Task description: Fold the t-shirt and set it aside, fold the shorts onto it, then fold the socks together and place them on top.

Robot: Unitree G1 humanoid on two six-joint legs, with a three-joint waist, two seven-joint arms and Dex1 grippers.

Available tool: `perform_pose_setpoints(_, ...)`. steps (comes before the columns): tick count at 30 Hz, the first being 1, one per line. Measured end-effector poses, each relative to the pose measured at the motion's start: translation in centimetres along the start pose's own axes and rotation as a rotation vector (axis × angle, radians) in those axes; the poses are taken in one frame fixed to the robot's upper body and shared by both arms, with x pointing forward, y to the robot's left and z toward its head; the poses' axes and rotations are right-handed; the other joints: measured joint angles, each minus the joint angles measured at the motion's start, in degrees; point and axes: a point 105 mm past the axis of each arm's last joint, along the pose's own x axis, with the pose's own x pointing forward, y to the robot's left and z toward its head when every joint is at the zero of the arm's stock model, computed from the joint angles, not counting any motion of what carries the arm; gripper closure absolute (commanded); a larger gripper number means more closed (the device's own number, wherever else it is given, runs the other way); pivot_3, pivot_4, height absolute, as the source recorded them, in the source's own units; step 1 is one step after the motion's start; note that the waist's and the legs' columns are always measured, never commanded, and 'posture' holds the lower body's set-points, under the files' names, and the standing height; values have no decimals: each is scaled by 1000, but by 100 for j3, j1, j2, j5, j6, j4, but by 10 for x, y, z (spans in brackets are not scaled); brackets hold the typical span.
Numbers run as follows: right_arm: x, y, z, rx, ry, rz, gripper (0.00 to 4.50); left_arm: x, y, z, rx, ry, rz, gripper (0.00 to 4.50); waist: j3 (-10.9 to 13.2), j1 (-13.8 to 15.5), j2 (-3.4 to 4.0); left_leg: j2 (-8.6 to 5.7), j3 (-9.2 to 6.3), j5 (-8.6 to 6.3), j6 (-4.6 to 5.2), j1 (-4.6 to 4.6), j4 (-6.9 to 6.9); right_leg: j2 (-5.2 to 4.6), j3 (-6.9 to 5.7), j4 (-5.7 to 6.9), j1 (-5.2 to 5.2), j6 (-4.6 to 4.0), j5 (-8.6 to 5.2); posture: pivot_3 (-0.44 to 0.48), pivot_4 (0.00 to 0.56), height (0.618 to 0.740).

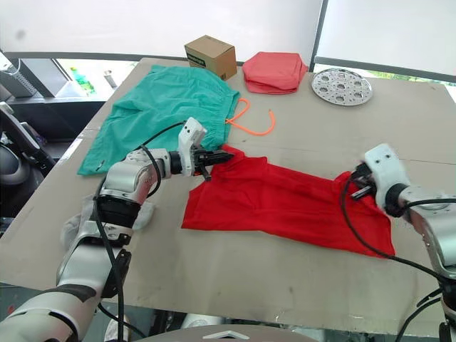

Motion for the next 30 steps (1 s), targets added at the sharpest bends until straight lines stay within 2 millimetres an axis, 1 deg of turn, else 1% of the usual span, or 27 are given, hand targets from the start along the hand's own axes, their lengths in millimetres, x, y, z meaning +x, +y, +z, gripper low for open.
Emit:
perform_pose_setpoints(2, -4, -5, -8, 3, 23, -22, 4460, 0, -1, -3, -5, 13, -15, 4500, 0, 1, 0, 1, -1, 0, 0, 0, 0, 0, 0, 1, 1, -1, 0, 0, 150, 740)
perform_pose_setpoints(4, -6, 1, -16, -1, 47, 9, 3887, -2, -3, -4, -8, 25, -43, 3841, 0, -1, 0, 2, -1, 0, 0, 0, -2, 1, 1, 3, -1, -1, 0, 0, 150, 740)
perform_pose_setpoints(5, -7, 4, -18, 0, 50, 28, 3496, -3, -3, -5, -5, 32, -55, 3481, 0, -1, 0, 1, -1, 0, 0, 0, -3, 1, 1, 3, -1, -1, 0, 0, 150, 740)
perform_pose_setpoints(6, -8, 7, -19, -2, 51, 46, 3224, -5, -4, -5, 1, 41, -70, 3219, 0, -3, 0, 2, -1, 0, 1, 0, -4, 2, 1, 3, -1, -1, 0, 0, 150, 740)
perform_pose_setpoints(7, -10, 10, -21, -15, 56, 59, 2617, -5, -6, -4, 6, 46, -86, 2615, 0, 0, 0, 1, -1, 0, 1, 0, -4, 2, 2, 3, -1, 0, 1, 0, 150, 740)
perform_pose_setpoints(8, -11, 10, -20, -24, 58, 60, 2162, -5, -6, -3, 10, 45, -90, 2178, 0, 0, 0, 2, -1, -1, 1, 0, -3, 2, 2, 3, -1, -1, 0, 0, 150, 740)
perform_pose_setpoints(9, -13, 9, -19, -24, 53, 64, 1868, -5, -6, 0, 22, 45, -87, 1913, 0, 0, 0, 1, -1, -1, 1, 0, -2, 1, 2, 3, -1, -1, 0, 0, 150, 740)
perform_pose_setpoints(10, -14, 10, -16, -16, 40, 78, 1663, -5, -5, 3, 42, 45, -82, 1296, 1, 1, -1, 1, -1, -1, 2, 0, -1, 1, 2, 3, 0, -1, 0, 0, 150, 740)
perform_pose_setpoints(11, -16, 10, -12, -15, 23, 89, 1663, -6, -4, 5, 59, 43, -78, 1110, 1, 1, -1, 1, -1, -1, 2, 0, -1, 1, 3, 2, 0, -1, -1, 0, 150, 740)
perform_pose_setpoints(15, -13, 13, 12, -29, -52, 125, 1663, -1, -5, -1, 126, 83, -88, 1110, 1, -7, -1, 2, 2, -1, 2, 3, 0, 0, 5, 2, -1, -3, -1, 0, 150, 740)
perform_pose_setpoints(19, -7, 21, 15, -46, -45, 162, 1663, 2, -7, -5, 173, 110, -100, 1110, 1, 6, -1, 1, 0, -1, 2, -1, -3, -2, 4, 2, -3, -4, -1, 0, 150, 740)
perform_pose_setpoints(22, 1, 28, 19, -56, -35, 192, 1663, 4, -5, -13, 247, 151, -95, 1942, 1, 2, 0, 0, 1, -1, 2, -3, -3, -2, 4, 1, -4, -4, -1, 0, 150, 740)
perform_pose_setpoints(23, 2, 28, 20, -56, -35, 194, 1663, 5, -5, -15, 259, 157, -99, 2413, 1, 1, -1, 0, 1, -1, 3, -3, -3, -2, 4, 1, -4, -4, 0, 0, 150, 740)
perform_pose_setpoints(24, 5, 30, 22, -53, -36, 198, 1663, 6, -6, -17, 271, 158, -106, 3034, 1, -1, -1, 0, 1, -1, 3, -3, -2, -2, 3, 1, -4, -4, 0, 0, 150, 740)
perform_pose_setpoints(25, 7, 31, 22, -43, -29, 199, 1663, 7, -7, -17, 286, 152, -114, 3312, 1, 2, -1, 1, 0, -2, 3, -4, -2, -5, 1, 1, -4, -4, 0, 0, 150, 740)
perform_pose_setpoints(26, 8, 31, 22, -35, -26, 199, 1663, 7, -7, -16, 294, 148, -117, 3841, 1, 5, -1, 1, 0, -2, 3, -4, -2, -6, -1, 1, -4, -4, 0, 0, 150, 740)
perform_pose_setpoints(27, 10, 32, 22, -17, -18, 201, 1663, 6, -8, -15, 307, 144, -123, 4226, 1, 4, -1, 0, 0, -2, 3, -4, -2, -8, -1, 1, -4, -4, 0, 0, 150, 740)
perform_pose_setpoints(29, 11, 34, 21, 3, -1, 207, 1663, 3, -7, -14, 315, 139, -124, 4477, 1, -2, -1, 1, 0, -2, 3, -4, -2, -9, -1, 2, -5, -4, 0, 0, 150, 740)
perform_pose_setpoints(30, 12, 37, 19, 15, 16, 218, 1663, 0, -5, -13, 318, 136, -120, 4477, 1, -5, -1, 1, 0, -2, 3, -4, -3, -10, -2, 1, -5, -4, 0, 0, 150, 740)
